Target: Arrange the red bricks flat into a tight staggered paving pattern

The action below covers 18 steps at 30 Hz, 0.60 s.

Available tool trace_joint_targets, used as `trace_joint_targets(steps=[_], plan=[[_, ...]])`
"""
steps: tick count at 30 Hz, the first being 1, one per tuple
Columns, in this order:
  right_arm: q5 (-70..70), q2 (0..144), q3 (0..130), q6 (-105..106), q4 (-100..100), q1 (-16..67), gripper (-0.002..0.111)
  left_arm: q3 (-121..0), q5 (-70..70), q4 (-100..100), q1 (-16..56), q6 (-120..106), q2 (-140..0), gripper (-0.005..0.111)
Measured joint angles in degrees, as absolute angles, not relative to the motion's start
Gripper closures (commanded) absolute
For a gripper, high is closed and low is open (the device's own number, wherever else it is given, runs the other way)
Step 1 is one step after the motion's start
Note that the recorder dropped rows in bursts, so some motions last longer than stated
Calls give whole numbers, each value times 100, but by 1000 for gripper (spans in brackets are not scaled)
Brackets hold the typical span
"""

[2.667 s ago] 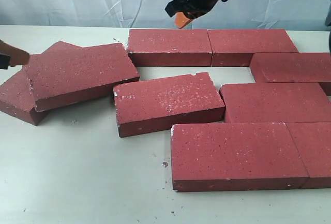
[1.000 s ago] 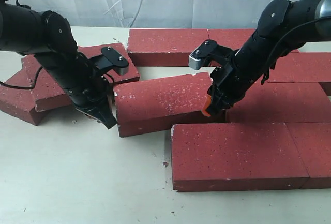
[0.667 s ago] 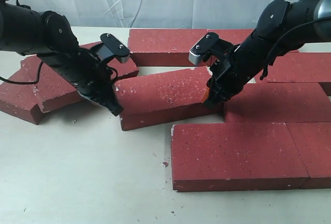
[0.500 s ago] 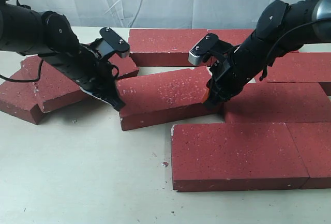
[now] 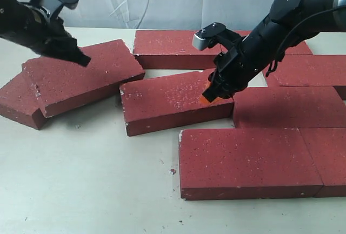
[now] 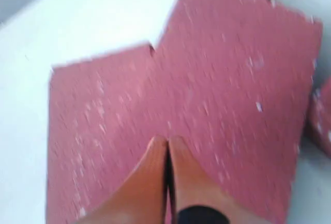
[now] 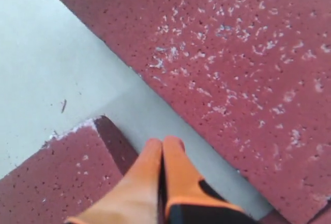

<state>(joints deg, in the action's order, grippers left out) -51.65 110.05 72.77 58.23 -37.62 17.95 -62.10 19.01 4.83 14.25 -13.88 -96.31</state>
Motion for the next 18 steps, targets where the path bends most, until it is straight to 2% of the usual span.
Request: trace_joint_targets(steps=[2,3,7,9,13,18], plan=[[-5138,11005,7277,5823,-3855,1795,108,-6318,873,372,1400,-1331,-9643,107],[-5074,11005,7277,5823,-3868,1795,108,-6593,922,319,1411,-1331,-9707,107],[-4777,11005,7277,5823,-3916,1795,108,-8047,2705,0,1419,-1866,-10479,107],[-4703,11005,7277,5823,-3941,1795,108,-8536,3420,-944,1419,-2697,-11018,107],[-4668,11005,7277,5823,-3952,1795,108,-8939,4538,-2300,1505,-4422,-11601,107],[-4632,11005,7277,5823,-3952,1795,108,-9135,5585,-2825,1690,-5571,-11808,107]])
